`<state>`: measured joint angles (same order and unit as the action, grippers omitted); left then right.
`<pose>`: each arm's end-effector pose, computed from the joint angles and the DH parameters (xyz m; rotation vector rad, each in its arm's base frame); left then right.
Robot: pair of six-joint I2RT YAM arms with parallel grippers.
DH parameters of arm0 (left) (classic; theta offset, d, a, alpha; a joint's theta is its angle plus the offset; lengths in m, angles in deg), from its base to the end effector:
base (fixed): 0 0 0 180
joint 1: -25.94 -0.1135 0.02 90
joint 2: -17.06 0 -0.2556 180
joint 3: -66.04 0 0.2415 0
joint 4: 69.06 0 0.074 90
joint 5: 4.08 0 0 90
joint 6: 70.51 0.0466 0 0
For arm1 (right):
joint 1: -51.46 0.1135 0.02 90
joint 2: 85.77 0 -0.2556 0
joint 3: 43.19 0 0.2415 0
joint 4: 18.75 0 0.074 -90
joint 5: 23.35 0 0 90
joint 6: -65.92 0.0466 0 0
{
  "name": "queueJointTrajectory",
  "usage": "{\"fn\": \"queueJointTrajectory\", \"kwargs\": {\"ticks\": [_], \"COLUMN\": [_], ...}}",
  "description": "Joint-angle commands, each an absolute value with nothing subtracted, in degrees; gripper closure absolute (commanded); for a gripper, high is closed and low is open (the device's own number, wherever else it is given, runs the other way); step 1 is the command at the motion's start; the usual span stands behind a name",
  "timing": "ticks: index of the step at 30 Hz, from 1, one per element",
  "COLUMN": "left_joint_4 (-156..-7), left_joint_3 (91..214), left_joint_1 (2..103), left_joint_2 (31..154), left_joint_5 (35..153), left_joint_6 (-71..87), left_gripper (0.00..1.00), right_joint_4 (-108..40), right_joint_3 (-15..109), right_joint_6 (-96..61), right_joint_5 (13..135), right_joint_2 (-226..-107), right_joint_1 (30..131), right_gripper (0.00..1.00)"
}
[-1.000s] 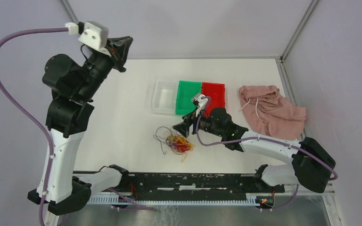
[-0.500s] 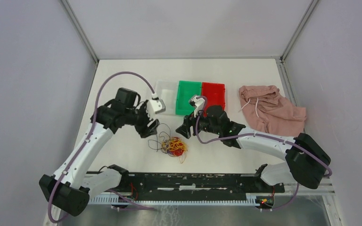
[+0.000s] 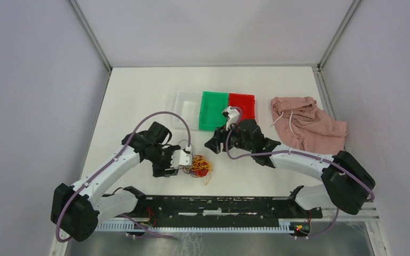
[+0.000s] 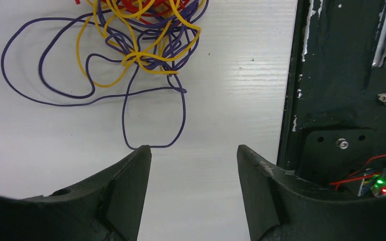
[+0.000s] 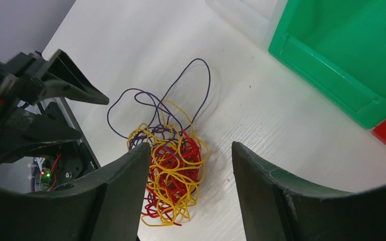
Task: Untangle the cables
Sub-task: Untie the cable.
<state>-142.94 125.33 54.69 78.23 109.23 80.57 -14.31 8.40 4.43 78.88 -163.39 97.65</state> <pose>0.1374 -0.0964 0.2163 1.9973 1.9026 -0.4504 0.1960 0.2185 0.2132 -0.4714 2.0409 1.0394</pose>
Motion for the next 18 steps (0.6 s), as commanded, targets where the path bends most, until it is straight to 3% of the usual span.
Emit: {"fn": "queueJointTrajectory", "kwargs": {"ticks": [1, 6, 15, 18], "left_joint_4": [-133.24, -128.54, -130.37, -129.76], "left_joint_3": [122.6, 121.28, 120.79, 119.22], "left_joint_1": [57.04, 58.98, 62.16, 62.82], "left_joint_2": [79.34, 81.39, 85.31, 84.5], "left_joint_5": [105.94, 103.06, 103.02, 102.42], "left_joint_6": [85.52, 87.6, 87.54, 87.26], "left_gripper": [0.31, 0.38, 0.41, 0.5], "right_joint_4": [-10.7, -11.16, -11.03, -11.08], "right_joint_3": [8.77, 9.23, 9.03, 8.53], "right_joint_6": [6.29, 6.47, 6.92, 7.23], "right_joint_5": [77.94, 77.87, 77.78, 77.92], "right_joint_2": [-161.24, -160.06, -158.78, -158.26], "right_joint_1": [97.17, 96.99, 96.2, 95.4], "right_gripper": [0.33, 0.35, 0.37, 0.37]}}
